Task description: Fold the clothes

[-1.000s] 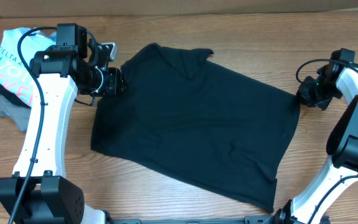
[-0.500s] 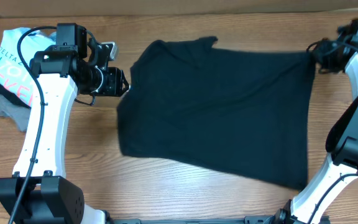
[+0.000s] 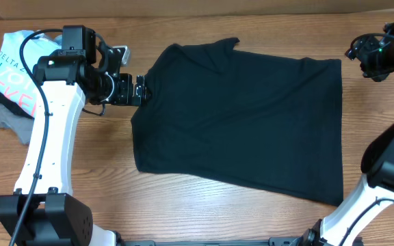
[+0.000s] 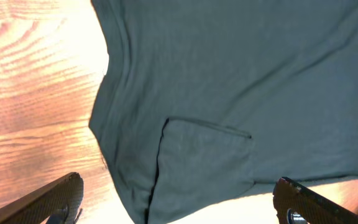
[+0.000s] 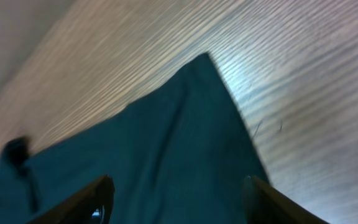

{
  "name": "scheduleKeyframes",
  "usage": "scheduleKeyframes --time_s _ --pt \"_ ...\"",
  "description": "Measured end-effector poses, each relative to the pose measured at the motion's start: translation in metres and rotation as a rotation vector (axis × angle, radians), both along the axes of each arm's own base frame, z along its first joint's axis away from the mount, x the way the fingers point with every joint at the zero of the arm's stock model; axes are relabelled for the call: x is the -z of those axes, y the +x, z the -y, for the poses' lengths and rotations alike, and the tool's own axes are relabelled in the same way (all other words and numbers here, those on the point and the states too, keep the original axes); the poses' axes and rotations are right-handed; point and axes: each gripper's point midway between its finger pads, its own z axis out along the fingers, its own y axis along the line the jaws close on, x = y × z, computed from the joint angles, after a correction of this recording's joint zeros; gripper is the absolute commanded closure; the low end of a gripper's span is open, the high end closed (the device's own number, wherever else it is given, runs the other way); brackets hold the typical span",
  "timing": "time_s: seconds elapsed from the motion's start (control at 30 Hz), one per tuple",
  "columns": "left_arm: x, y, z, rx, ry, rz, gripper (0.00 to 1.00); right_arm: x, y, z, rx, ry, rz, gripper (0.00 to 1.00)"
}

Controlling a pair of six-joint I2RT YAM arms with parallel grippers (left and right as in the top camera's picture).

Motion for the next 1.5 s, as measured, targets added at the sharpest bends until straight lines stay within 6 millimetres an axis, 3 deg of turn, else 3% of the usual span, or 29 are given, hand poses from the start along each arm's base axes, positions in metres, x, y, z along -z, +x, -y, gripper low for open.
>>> scheduleKeyframes --time_s 0.13,0.23,0.4,0.5,0.63,0.77,1.0,1.13,1.23,1.33,1.5 --pt "0.005 -0.008 0.002 0.015 0.050 -0.029 0.09 -0.055 -0.019 -0.020 -0.030 0.030 0.075 0.32" --pt "0.012 -0.012 0.010 0.046 0.103 -0.038 0.09 -0.101 -0.049 -0.044 -0.058 0.072 0.109 0.32" --pt "0.039 -0.020 0.029 0.118 0.153 -0.052 0.26 -0.141 -0.104 -0.080 -0.083 0.138 0.084 0.32" --pt "0.063 -0.025 0.034 0.156 0.190 -0.063 0.28 -0.146 -0.128 -0.097 -0.096 0.171 0.035 0.31" --pt "0.093 -0.028 0.034 0.162 0.204 -0.091 0.31 -0.138 -0.147 -0.113 -0.108 0.206 -0.056 0.32" --pt "0.111 -0.018 0.037 0.162 0.197 -0.082 0.35 -0.117 -0.149 -0.122 -0.128 0.219 -0.113 0.31" --pt "0.145 -0.016 0.046 0.180 0.154 -0.155 0.44 -0.051 -0.142 -0.126 -0.118 0.248 -0.193 0.31" --pt "0.168 -0.021 0.049 0.189 0.137 -0.220 0.47 -0.008 -0.150 -0.128 -0.104 0.271 -0.253 0.31" --pt "0.180 -0.023 0.050 0.191 0.131 -0.247 0.50 0.013 -0.156 -0.130 -0.099 0.282 -0.284 0.31" --pt "0.184 -0.023 0.051 0.193 0.126 -0.257 0.50 0.025 -0.164 -0.132 -0.095 0.293 -0.314 0.31" --pt "0.184 -0.018 0.053 0.193 0.118 -0.236 0.45 0.027 -0.164 -0.132 -0.095 0.293 -0.314 0.31"
